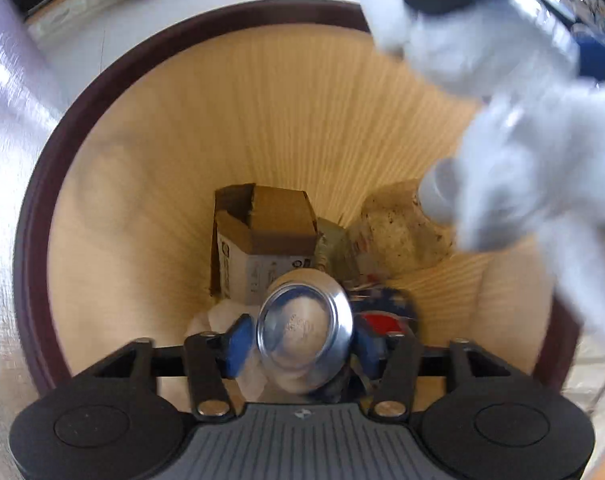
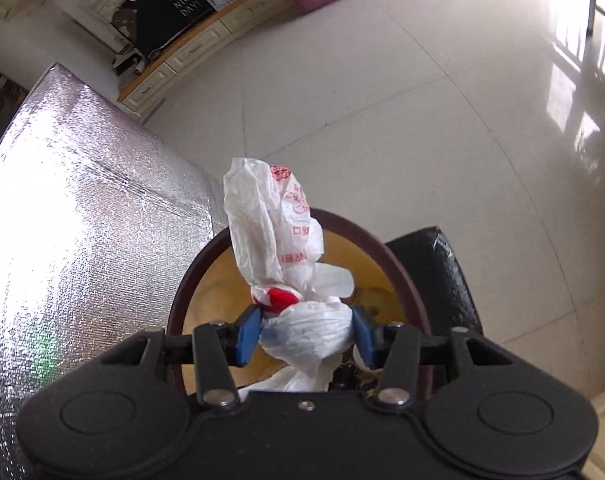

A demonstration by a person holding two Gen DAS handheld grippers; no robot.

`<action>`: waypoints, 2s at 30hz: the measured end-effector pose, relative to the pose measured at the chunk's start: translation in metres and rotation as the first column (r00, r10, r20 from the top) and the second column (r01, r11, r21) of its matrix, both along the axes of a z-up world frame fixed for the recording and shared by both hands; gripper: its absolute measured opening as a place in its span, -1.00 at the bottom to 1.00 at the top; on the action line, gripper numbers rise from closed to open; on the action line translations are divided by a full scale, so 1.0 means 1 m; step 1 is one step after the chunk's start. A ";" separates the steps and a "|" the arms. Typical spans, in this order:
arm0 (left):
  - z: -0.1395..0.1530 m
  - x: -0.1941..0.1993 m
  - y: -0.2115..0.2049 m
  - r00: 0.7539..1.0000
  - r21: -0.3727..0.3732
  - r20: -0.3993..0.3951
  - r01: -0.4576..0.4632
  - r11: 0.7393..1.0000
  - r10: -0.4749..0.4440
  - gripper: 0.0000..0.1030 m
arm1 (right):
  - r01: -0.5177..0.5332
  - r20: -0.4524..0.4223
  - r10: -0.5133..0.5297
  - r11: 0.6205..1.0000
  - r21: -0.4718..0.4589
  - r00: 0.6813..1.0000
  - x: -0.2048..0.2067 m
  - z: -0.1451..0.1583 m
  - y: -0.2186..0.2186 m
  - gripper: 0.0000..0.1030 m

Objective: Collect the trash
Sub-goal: 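Open the left gripper over the wastebasket to drop the Pepsi can while the right gripper drops the white bag, then withdraw both grippers from the wastebasket back toward the table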

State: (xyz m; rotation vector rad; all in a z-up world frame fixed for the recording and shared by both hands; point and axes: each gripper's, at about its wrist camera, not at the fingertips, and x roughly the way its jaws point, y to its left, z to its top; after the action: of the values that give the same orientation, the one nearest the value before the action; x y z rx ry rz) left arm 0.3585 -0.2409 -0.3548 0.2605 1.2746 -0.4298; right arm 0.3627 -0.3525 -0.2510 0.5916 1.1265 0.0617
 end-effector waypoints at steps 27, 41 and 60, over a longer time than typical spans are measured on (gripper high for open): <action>0.083 -0.039 0.026 0.993 -0.140 0.093 -0.064 0.988 0.078 0.80 | 0.007 -0.122 -0.012 0.999 -0.048 0.992 -0.014 -0.001 0.004 0.45; 0.145 -0.060 0.048 0.981 -0.183 0.135 -0.112 0.977 0.138 1.00 | -0.044 0.043 0.050 0.989 -0.143 0.998 -0.065 0.077 0.003 0.62; 0.227 -0.114 0.077 0.953 -0.238 0.250 -0.109 0.965 0.170 1.00 | -0.010 0.220 0.081 0.952 -0.305 0.972 -0.161 0.149 0.006 1.00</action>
State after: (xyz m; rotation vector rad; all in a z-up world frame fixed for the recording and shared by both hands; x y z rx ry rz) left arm 0.2448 -0.1634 -0.1282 0.0355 0.9616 -0.3960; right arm 0.2021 -0.3469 -0.1019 0.2754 0.9003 -0.0025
